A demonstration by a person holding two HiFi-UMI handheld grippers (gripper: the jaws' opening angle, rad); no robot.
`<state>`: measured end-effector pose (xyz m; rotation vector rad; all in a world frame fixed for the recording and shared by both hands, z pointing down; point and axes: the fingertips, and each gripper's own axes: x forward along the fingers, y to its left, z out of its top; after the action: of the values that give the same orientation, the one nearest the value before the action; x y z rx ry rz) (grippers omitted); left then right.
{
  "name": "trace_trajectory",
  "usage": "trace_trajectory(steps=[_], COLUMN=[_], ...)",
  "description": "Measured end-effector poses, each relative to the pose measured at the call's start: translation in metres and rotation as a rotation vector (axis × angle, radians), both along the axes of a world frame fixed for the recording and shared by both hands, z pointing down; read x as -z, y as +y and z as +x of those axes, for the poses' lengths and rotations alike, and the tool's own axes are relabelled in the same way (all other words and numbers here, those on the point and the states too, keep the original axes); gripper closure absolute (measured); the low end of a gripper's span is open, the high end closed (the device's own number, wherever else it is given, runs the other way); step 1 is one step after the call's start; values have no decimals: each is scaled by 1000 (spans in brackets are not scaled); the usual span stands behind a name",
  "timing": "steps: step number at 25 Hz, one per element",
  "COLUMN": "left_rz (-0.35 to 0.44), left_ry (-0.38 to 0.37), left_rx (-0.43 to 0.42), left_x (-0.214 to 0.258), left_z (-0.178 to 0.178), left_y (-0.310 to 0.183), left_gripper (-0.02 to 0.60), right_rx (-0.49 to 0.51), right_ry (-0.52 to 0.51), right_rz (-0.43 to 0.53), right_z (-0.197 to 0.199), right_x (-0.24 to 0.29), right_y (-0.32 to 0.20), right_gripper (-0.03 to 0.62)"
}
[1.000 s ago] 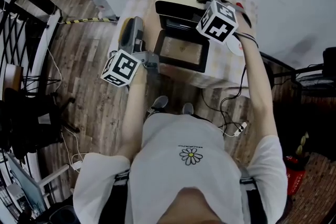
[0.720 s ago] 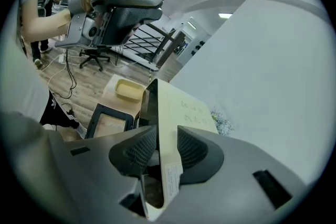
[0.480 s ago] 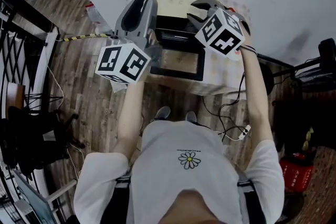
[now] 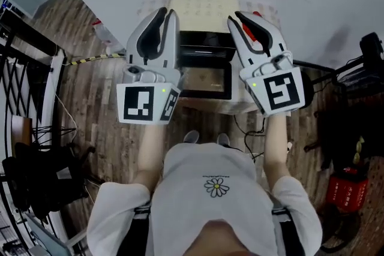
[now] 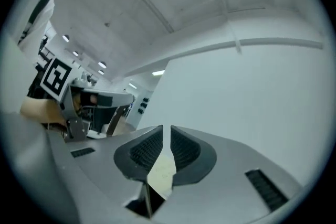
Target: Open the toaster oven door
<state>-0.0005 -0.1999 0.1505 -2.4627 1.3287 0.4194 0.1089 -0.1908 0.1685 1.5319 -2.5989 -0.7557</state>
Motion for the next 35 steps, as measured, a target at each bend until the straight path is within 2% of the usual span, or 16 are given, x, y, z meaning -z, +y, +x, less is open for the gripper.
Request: trace_trajectory(steps=[2, 4, 7, 11, 16, 21, 24, 35], left_rz=[9, 18, 8, -27, -68, -89, -93, -104], left_ry=[-31, -48, -41, -57, -72, -63, -64, -68], left_rx=[9, 10, 9, 36, 75, 90, 99, 91], left_x=[-5, -8, -14, -29, -56, -70, -72, -86], left_z=[4, 8, 13, 5, -7, -13, -17, -13], left_y=[8, 15, 23, 28, 29, 25, 24, 23], left_gripper=[537, 555, 565, 565, 565, 565, 565, 565], right_rx=[-61, -137, -260, -352, -393, -392, -408, -422], right_ry=[-118, -177, -188, -230, -249, -257, -229, -238], right_rz=[10, 14, 32, 57, -9, -90, -99, -116], right_z=[12, 23, 37, 49, 58, 59, 59, 62], right_x=[0, -5, -15, -26, -61, -93, -100, -108], right_y=[13, 23, 34, 48, 54, 56, 56, 51], right_gripper=[567, 576, 583, 583, 583, 583, 585, 585])
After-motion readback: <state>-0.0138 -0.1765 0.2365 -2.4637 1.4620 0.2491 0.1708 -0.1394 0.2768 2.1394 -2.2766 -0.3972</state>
